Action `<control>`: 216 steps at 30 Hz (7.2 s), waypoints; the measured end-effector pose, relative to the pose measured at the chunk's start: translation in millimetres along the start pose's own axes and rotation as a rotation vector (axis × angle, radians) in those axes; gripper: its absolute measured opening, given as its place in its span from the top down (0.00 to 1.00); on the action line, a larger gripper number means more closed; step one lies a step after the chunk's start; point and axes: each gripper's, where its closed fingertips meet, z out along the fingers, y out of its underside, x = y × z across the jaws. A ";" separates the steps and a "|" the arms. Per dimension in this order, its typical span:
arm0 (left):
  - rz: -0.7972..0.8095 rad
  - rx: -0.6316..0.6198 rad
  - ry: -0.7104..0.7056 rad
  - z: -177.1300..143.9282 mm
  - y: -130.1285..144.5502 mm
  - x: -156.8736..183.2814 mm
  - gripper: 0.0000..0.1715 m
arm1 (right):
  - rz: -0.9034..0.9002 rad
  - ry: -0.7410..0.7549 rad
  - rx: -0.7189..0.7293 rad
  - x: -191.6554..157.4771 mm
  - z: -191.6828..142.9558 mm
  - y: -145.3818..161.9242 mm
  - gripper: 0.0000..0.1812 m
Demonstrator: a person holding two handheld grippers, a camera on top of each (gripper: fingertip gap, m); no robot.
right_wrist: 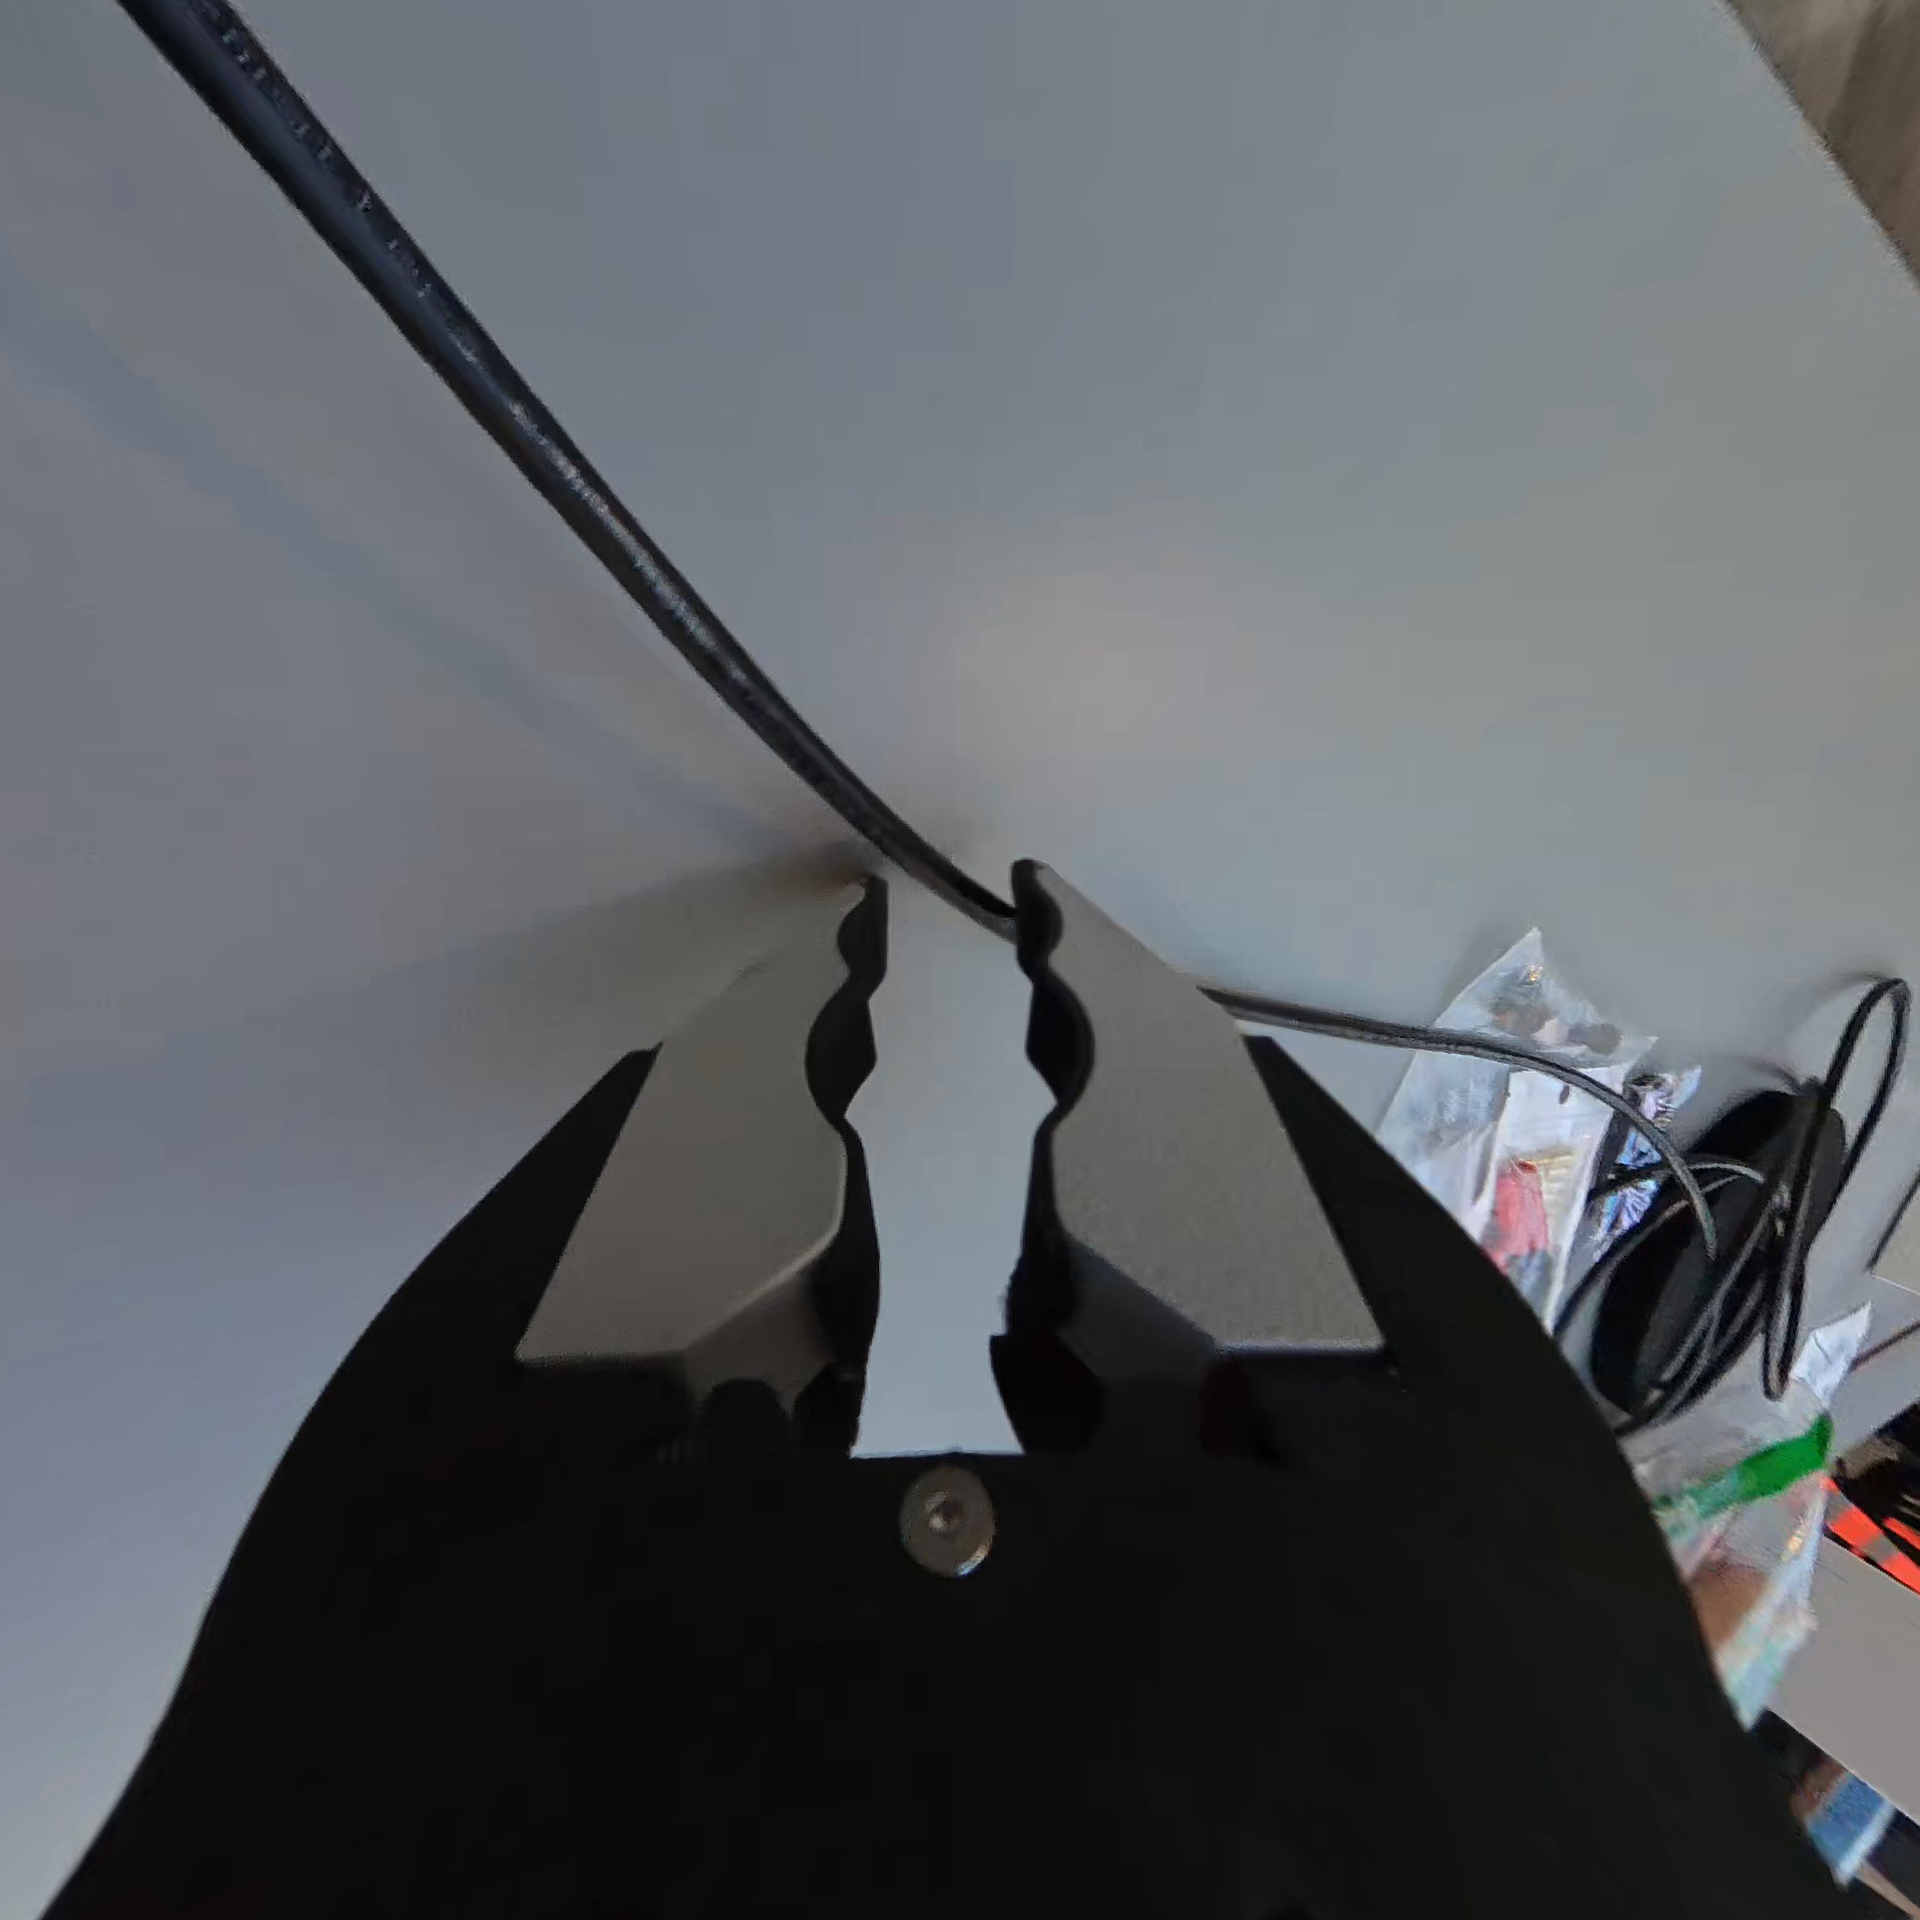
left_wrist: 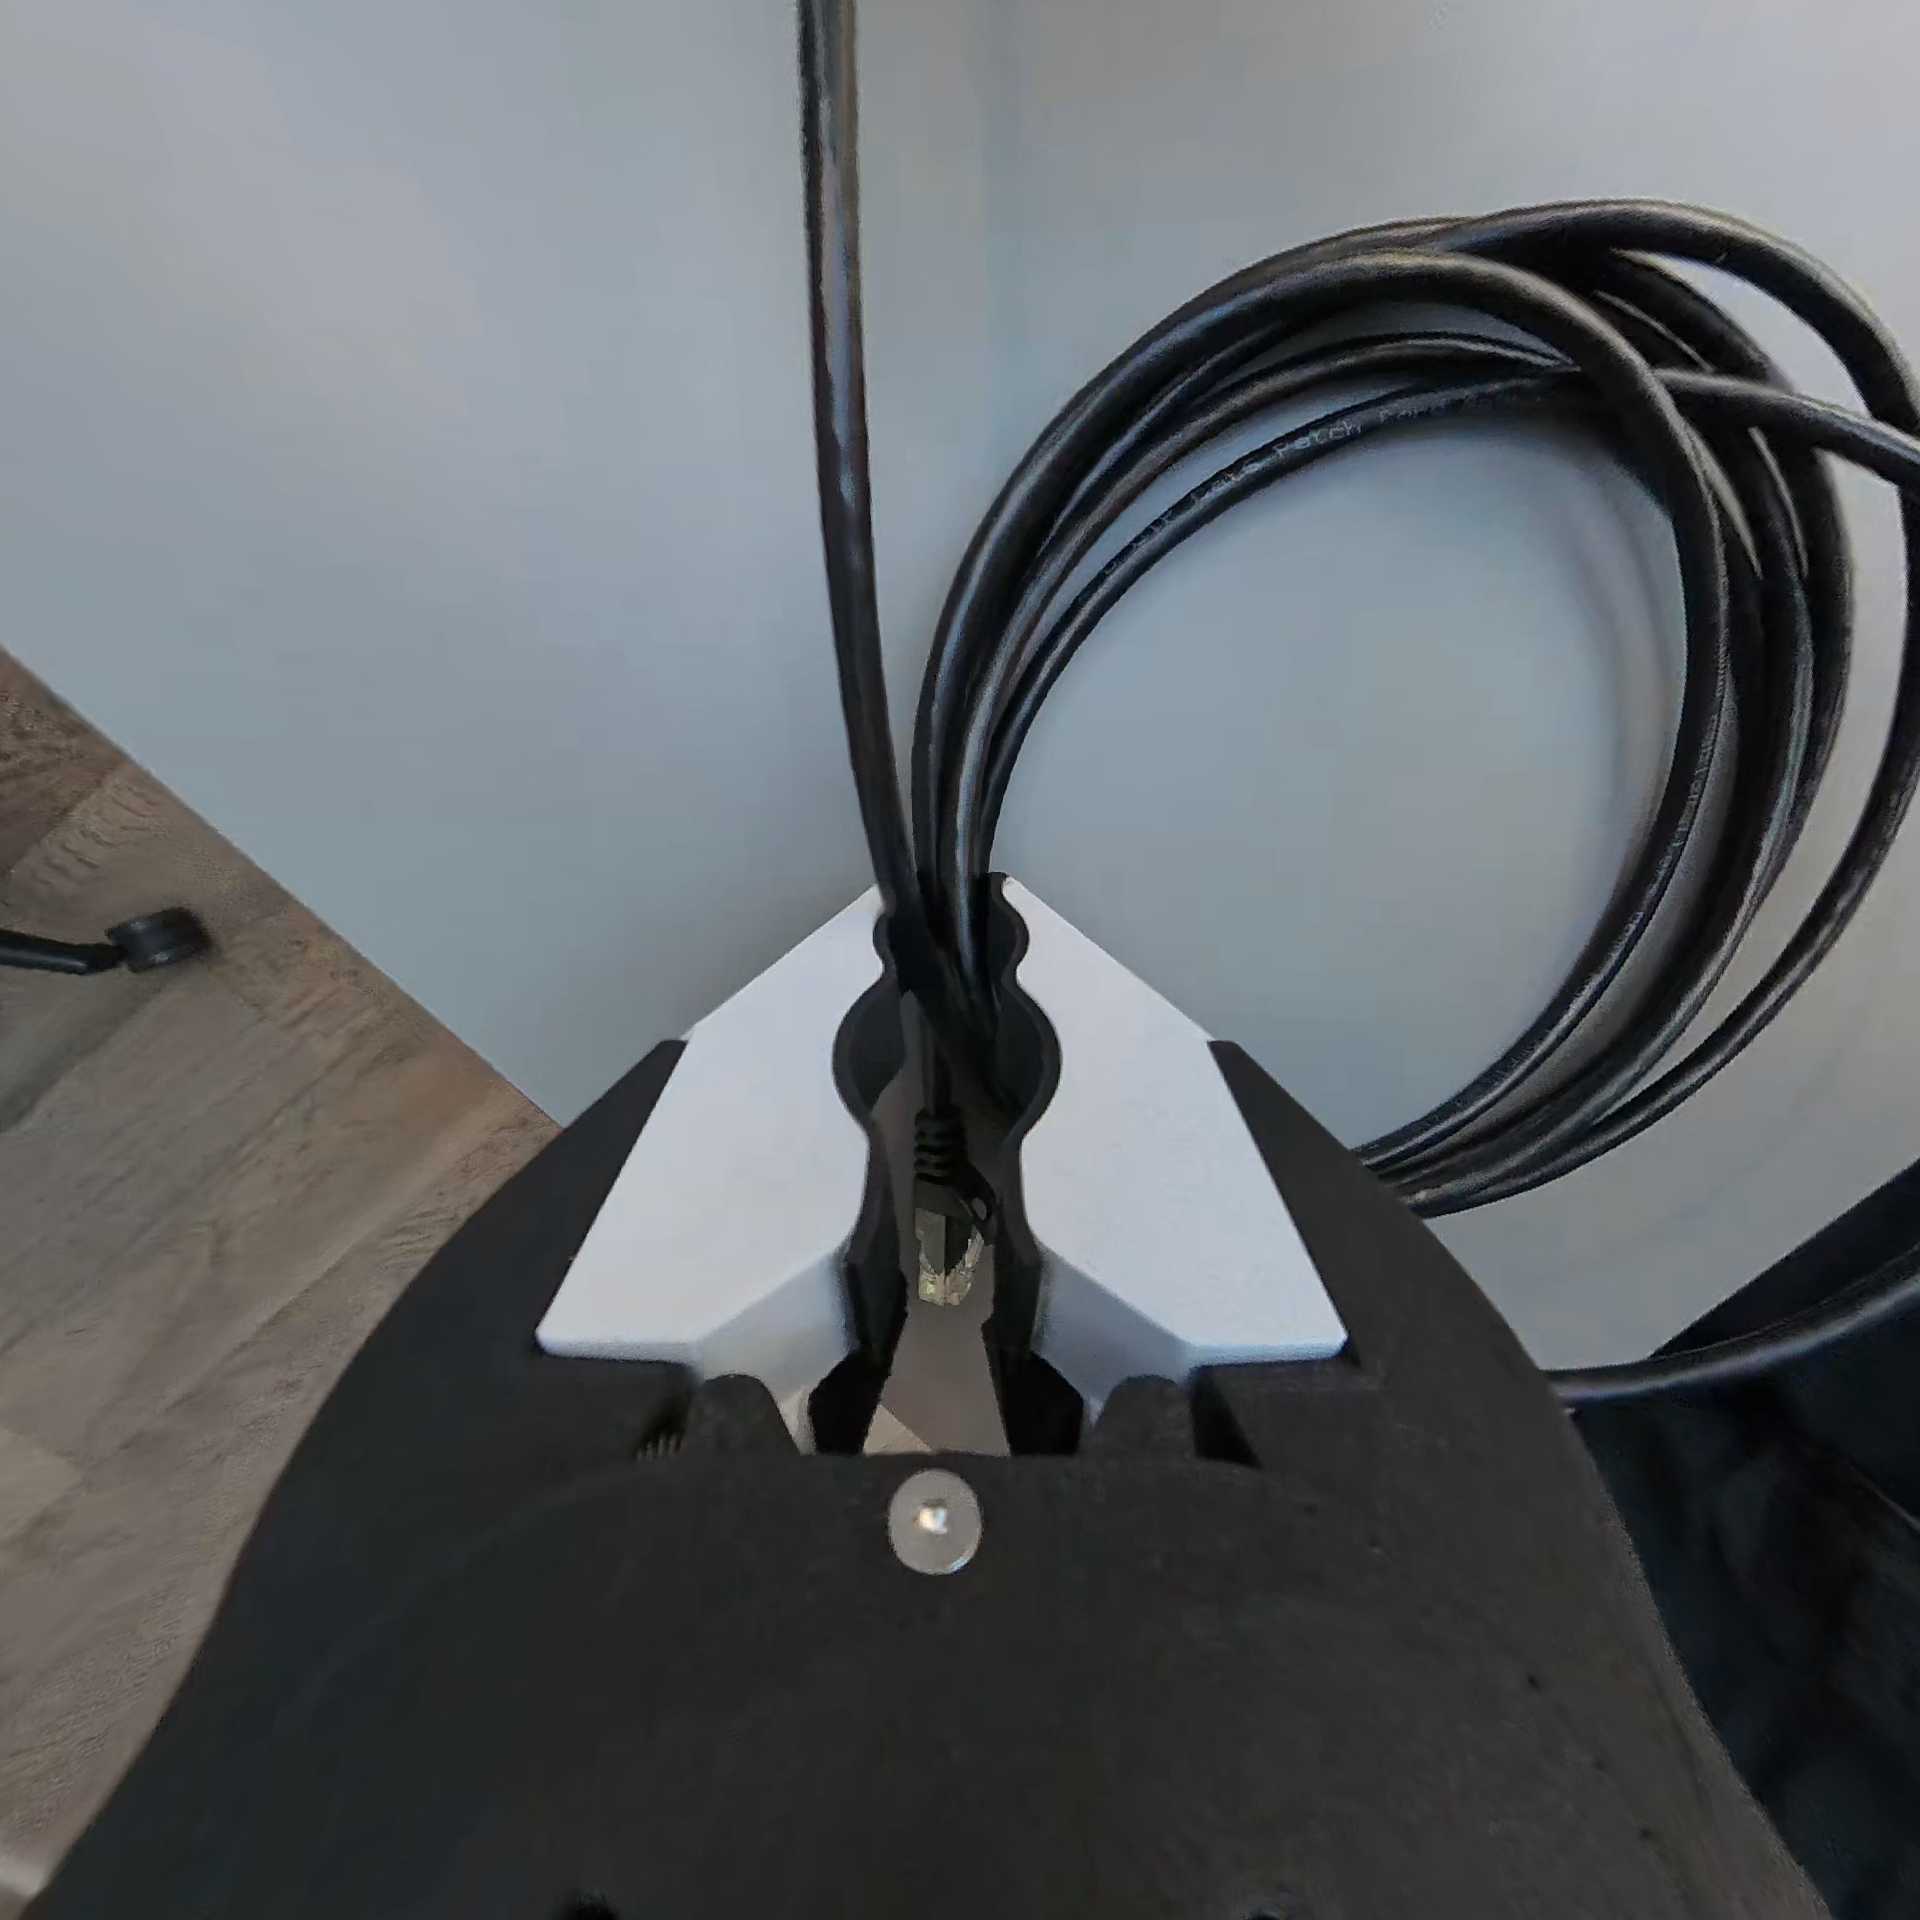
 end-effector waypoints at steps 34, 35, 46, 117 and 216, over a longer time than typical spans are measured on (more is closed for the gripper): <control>-0.143 0.104 0.119 2.4 -16.7 0.4 0.95 | 0.997 -0.604 0.092 -190.6 -193.8 -50.8 0.67; -0.144 0.105 0.119 2.4 -16.7 0.5 0.95 | 0.975 -0.597 0.154 -167.7 -206.9 -44.4 0.68; -0.133 0.112 0.102 2.7 -16.7 0.8 0.95 | 0.879 0.184 -0.112 106.6 -103.3 158.7 0.74; 1.461 0.292 0.704 -81.2 -366.7 -31.6 0.98 | 1.859 0.752 0.370 126.0 -198.2 47.5 0.84; 1.259 0.336 0.980 -238.9 -721.4 -3.0 1.00 | 2.084 0.648 0.900 452.3 -433.1 29.7 1.00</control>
